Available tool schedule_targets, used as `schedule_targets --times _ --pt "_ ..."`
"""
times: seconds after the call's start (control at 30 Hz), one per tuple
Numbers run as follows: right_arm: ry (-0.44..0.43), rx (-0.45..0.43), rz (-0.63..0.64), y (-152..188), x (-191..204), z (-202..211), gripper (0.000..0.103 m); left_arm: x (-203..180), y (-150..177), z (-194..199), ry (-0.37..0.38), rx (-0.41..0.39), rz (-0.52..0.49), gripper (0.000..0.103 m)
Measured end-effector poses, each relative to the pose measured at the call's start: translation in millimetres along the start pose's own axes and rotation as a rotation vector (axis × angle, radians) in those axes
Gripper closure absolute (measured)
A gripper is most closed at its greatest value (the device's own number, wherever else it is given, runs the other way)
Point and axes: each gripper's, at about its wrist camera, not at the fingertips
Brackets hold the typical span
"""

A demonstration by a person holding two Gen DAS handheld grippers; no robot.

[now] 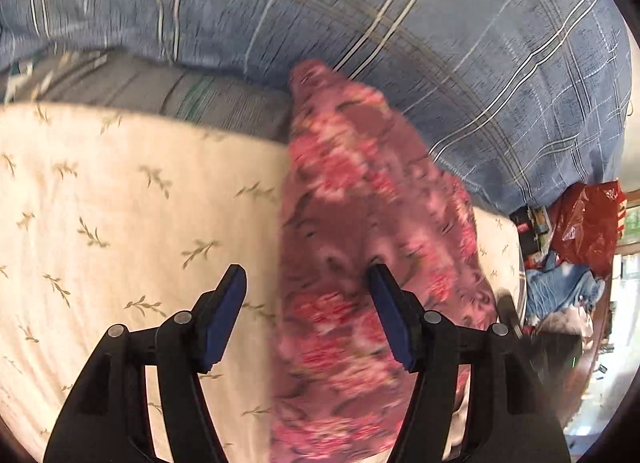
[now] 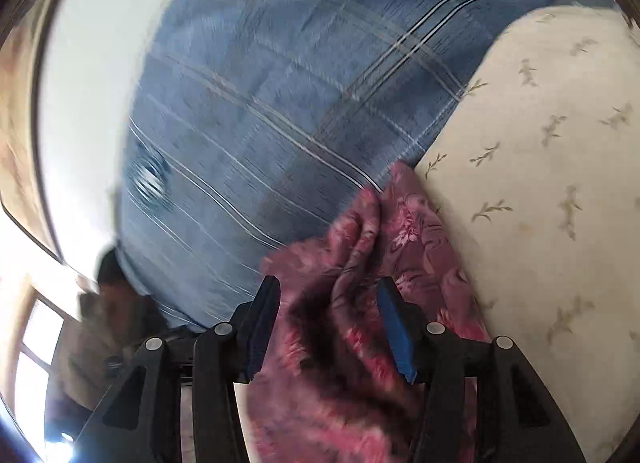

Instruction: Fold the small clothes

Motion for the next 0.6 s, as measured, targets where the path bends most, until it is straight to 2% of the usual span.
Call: schedule_targets --times 0.03,0.07,0.1,0.13,0.17,0.27,0.3,0.33,0.4,0.43,0.47,0.5,0.53,0.6 --pt "0.033 0.035 0.021 -4 4 -20 0.05 2 1 -3 0.014 0.009 -0.003 0.04" --pt "0.023 0.049 0.03 -4 6 -28 0.051 4 2 -5 0.032 0.015 -0.007 0.04" --pt "-0.017 0.062 0.051 0 8 -37 0.059 3 1 -7 0.053 0.017 -0.009 0.04" --pt "-0.056 0.066 0.081 2 13 -42 0.095 -1 0 -9 0.073 0.018 -0.008 0.04" --pt "-0.064 0.068 0.093 3 17 -41 0.094 -5 -1 -10 0.106 0.017 -0.01 0.04" --pt "-0.091 -0.063 0.151 3 33 -10 0.094 -25 0 -7 0.151 -0.027 -0.055 0.032" --pt "-0.069 -0.122 0.171 0 36 4 0.094 -29 1 -7 0.145 -0.039 -0.074 0.031" --pt "-0.051 -0.143 0.161 -3 32 9 0.095 -33 2 -11 0.112 -0.044 -0.088 0.031" --pt "0.008 -0.124 0.102 -8 14 6 0.094 -35 4 -30 0.03 -0.005 -0.087 0.031" --pt "0.079 -0.084 0.046 -8 -4 -4 0.094 -33 3 -36 0.013 0.015 -0.08 0.031" --pt "0.093 -0.049 0.018 -9 -13 -10 0.093 -32 7 -36 0.01 -0.002 -0.08 0.031" --pt "0.066 -0.004 -0.031 -8 -23 -15 0.092 -33 10 -32 0.01 -0.014 -0.089 0.031" --pt "0.041 -0.003 -0.052 -9 -25 -13 0.086 -33 13 -30 0.018 -0.008 -0.09 0.031" --pt "-0.004 -0.001 -0.05 -12 -22 -3 0.083 -27 20 -22 0.063 0.016 -0.085 0.031"
Point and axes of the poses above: each gripper's, at about its wrist camera, not at the fingertips, and z roughly against the way its jaws point, x to its left, y to its underside, and after that the axes turned 4 degrees about x, right-handed
